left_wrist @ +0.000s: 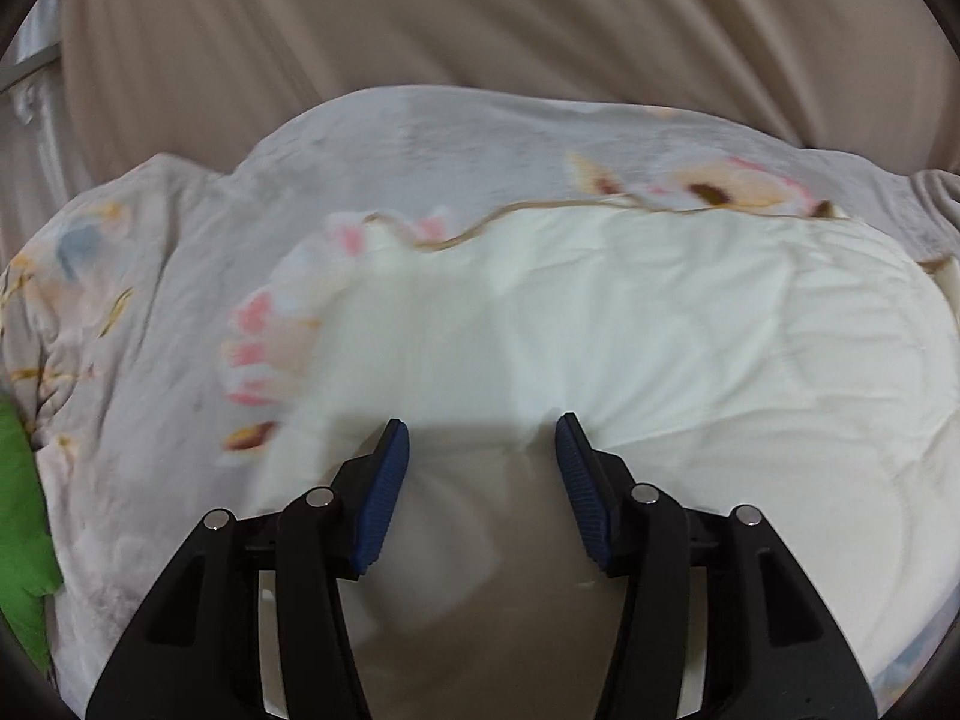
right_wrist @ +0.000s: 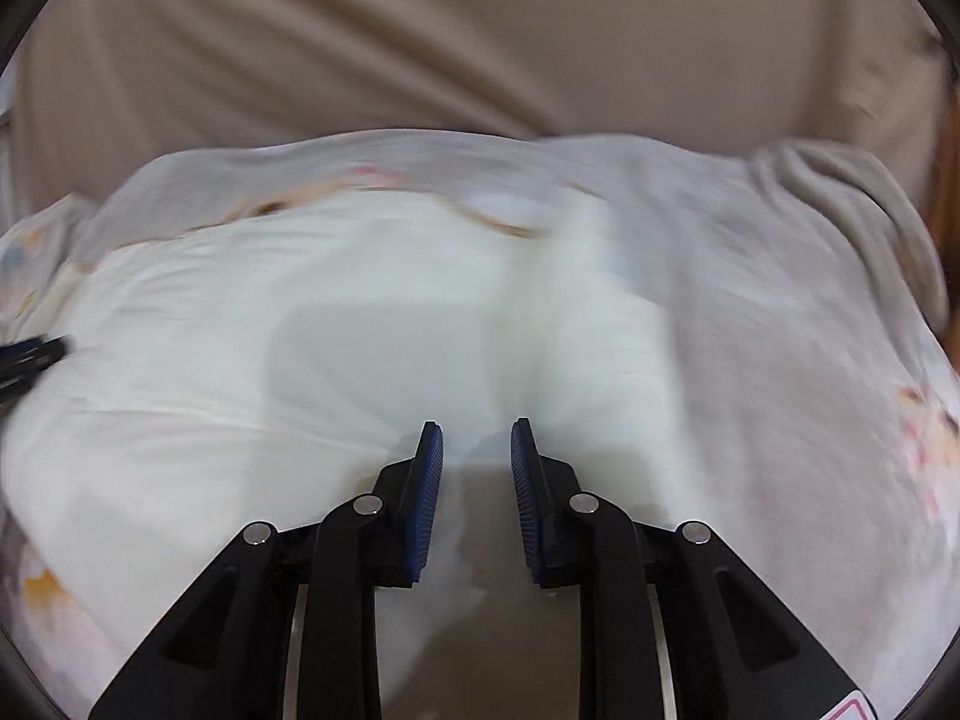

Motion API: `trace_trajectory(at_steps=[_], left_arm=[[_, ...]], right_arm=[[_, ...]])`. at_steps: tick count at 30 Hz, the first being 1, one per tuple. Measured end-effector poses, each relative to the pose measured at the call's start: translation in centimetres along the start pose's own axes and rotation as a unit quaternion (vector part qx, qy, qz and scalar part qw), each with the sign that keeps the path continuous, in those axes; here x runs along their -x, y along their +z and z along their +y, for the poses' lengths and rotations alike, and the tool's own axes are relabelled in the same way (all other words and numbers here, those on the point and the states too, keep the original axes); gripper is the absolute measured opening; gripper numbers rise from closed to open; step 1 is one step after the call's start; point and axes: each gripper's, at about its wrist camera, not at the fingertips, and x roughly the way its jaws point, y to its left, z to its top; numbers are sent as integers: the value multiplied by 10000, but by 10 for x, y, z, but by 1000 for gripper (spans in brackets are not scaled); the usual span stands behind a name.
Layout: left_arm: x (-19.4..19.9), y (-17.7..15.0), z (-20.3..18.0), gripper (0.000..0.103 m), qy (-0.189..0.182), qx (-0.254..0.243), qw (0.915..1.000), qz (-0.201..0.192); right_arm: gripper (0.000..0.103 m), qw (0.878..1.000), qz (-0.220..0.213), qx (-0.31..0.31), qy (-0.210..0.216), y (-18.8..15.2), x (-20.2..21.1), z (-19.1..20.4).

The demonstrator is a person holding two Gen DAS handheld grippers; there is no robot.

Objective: Fold large clothes

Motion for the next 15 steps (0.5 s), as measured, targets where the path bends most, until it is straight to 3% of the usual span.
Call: trace_trajectory(at_steps=[1,3,7,11,15], left_arm=[[-2,0,14,50,30,139,9999,62],[-4,4,30,50,23,330,9993,170],[2,23,33,49,23,491,9987,101],[2,51,10,49,-81,434,9990,-40],[-22,68,-7,49,-69,405,9991,120]], right_arm=[[14,9998,28,-167,-60,-5,0,-17],[0,9988,147,-475,-7,-10,-1,-39],[3,9983,52,-494,-315,12,5,-26],[5,9990,-234,-353,-127,51,9,2],[5,9991,-126,-392,-53,86,-25,13]])
